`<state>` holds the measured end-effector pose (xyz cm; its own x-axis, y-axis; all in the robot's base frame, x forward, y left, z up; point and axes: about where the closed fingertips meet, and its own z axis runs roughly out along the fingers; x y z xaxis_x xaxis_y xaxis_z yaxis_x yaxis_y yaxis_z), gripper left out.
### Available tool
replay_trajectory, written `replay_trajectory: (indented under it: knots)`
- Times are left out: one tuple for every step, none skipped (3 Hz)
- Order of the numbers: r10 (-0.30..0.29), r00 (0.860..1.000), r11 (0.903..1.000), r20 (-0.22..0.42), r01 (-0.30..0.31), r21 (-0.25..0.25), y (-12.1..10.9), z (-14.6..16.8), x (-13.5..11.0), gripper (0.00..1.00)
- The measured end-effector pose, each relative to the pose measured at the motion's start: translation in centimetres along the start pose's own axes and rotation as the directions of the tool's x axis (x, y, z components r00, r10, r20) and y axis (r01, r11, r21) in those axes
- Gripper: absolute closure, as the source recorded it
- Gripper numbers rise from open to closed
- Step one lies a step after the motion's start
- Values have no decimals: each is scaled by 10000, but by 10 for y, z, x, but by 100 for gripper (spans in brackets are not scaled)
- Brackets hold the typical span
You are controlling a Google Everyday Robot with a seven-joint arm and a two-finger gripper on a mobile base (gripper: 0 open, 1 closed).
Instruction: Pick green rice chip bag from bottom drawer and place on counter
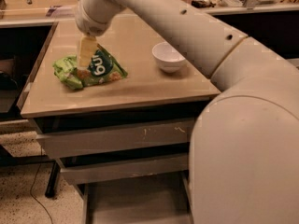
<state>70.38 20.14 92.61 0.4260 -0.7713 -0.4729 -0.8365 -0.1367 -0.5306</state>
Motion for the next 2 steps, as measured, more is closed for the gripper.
replay_trajectory:
  knots:
    - [-551,9870,9960,-1509,650,616,-42,-71,-19,0]
    - [-603,9796,9963,-1919,708,485,-46,-84,-18,0]
